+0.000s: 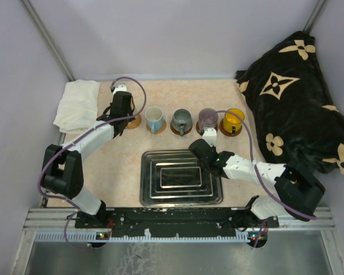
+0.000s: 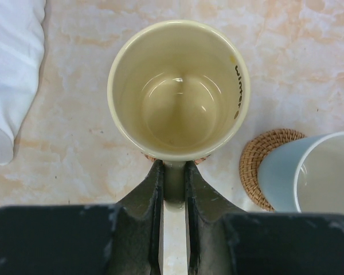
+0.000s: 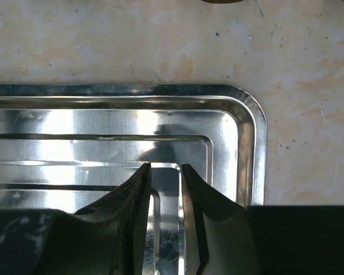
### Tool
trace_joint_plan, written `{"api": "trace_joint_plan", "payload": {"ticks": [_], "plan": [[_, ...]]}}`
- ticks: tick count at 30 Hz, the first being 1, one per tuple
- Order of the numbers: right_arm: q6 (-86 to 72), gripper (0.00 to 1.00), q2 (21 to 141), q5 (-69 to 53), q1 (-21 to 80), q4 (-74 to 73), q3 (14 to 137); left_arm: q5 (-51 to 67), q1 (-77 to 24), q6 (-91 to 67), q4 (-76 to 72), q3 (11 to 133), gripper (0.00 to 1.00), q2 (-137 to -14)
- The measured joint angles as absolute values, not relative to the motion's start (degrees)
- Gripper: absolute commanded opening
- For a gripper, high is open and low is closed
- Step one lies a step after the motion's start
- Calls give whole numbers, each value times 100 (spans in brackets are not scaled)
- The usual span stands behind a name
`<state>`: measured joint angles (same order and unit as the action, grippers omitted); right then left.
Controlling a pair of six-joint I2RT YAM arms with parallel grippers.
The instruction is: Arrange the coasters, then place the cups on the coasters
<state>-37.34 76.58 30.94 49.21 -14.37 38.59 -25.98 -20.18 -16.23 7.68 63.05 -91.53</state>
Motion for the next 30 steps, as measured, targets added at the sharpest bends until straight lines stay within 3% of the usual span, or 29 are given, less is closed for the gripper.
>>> {"api": "trace_joint_plan", "payload": {"ticks": [30], "plan": [[-3769,28,7701,3094,4921,-1439,3859,-2655,-1911,-1385,379,6283,0,-9585]]}}
